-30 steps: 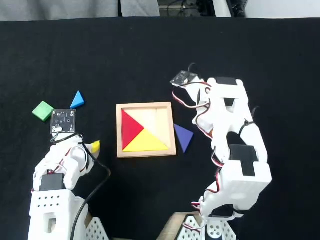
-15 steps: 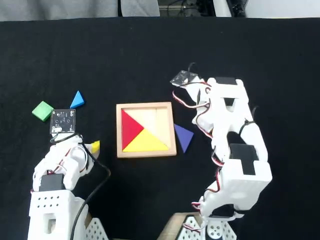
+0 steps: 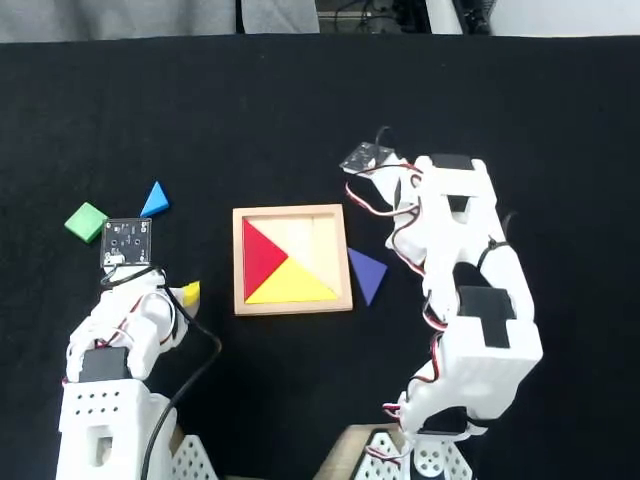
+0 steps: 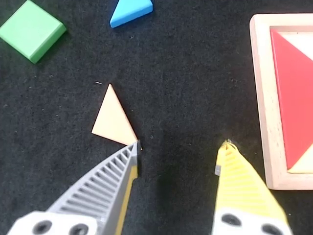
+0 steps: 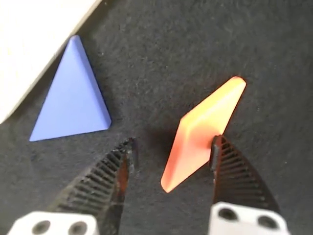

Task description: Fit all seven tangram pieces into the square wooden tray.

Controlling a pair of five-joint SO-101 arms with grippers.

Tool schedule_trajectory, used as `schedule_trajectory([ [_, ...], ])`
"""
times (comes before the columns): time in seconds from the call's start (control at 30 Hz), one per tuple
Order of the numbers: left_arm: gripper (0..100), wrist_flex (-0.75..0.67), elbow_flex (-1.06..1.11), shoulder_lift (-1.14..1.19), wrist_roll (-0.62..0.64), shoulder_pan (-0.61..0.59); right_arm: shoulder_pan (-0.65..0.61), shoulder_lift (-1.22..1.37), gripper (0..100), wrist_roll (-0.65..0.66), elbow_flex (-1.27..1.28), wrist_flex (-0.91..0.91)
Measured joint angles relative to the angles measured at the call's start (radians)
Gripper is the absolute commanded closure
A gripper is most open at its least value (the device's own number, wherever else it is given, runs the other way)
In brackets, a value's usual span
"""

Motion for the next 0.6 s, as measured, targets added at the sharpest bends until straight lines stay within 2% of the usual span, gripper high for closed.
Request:
schedule_trajectory([
  [0.6, 74, 0.0, 0.0, 0.0, 0.0, 0.0, -0.006, 0.023, 76.6, 0.012, -0.002, 0.018],
])
